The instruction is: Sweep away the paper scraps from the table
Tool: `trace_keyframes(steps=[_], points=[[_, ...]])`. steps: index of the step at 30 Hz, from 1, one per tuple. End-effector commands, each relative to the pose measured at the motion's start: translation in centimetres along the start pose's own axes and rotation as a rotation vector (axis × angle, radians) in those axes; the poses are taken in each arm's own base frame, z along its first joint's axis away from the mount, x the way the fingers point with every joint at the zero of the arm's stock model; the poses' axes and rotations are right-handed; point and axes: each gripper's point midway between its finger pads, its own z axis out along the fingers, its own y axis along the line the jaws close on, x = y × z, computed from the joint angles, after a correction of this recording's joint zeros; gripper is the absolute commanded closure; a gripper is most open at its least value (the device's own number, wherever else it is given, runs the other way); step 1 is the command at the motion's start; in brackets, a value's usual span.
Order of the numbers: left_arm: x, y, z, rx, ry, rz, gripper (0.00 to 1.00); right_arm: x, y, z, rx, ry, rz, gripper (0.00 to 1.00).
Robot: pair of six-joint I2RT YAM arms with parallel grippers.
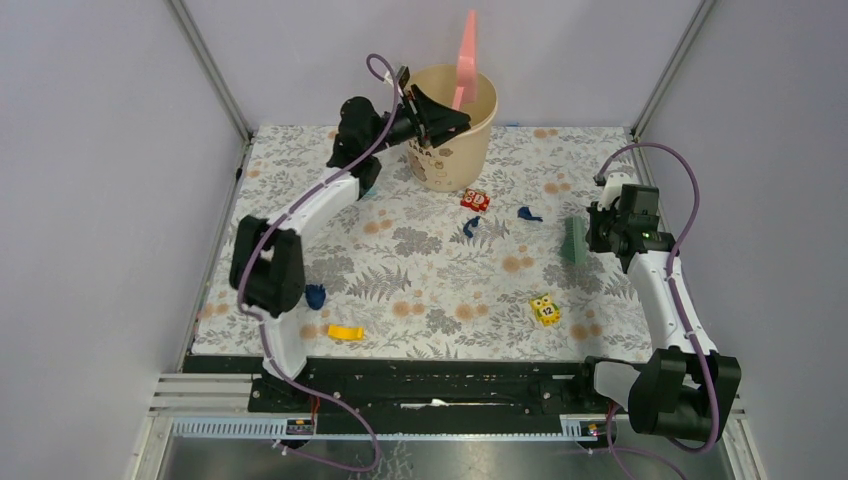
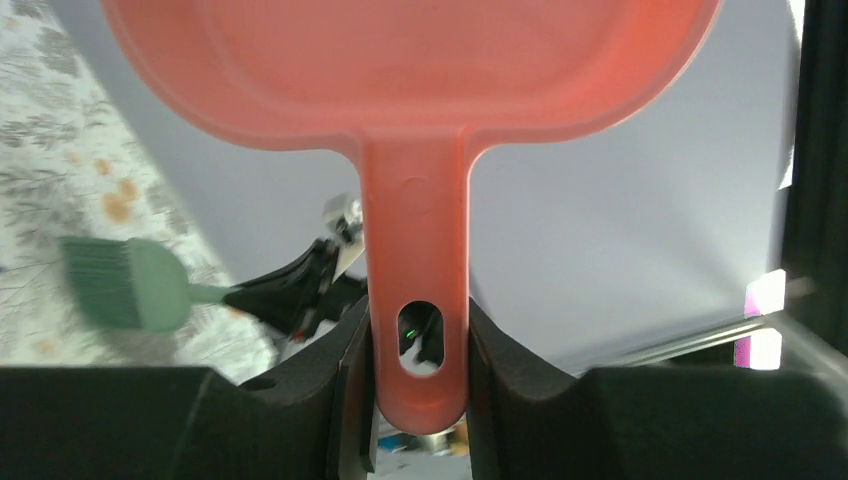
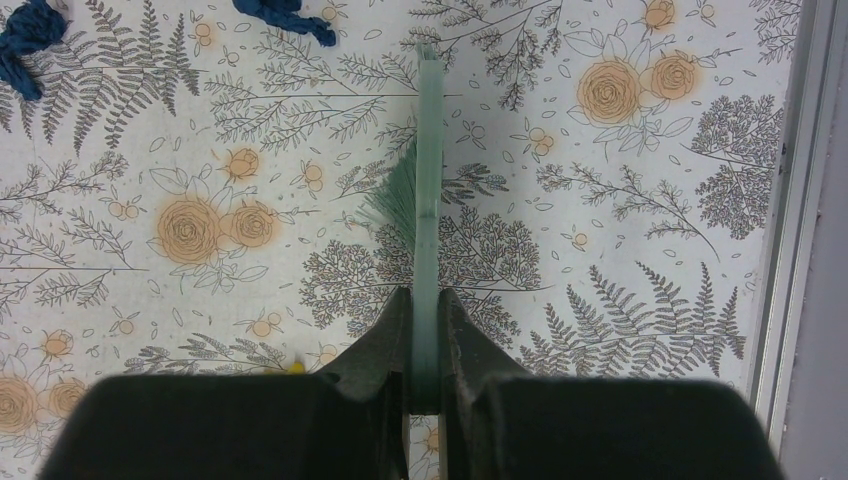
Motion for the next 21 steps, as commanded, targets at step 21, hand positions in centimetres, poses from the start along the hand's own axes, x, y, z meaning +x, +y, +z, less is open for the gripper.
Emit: trace_keyframes(steps=[21], points=[[15.0,13.2,-20.5,-1.235,0.465,0.788,1.0,-8.1,-2.1,-4.2,0.023,-0.027,-0.273,1.0]])
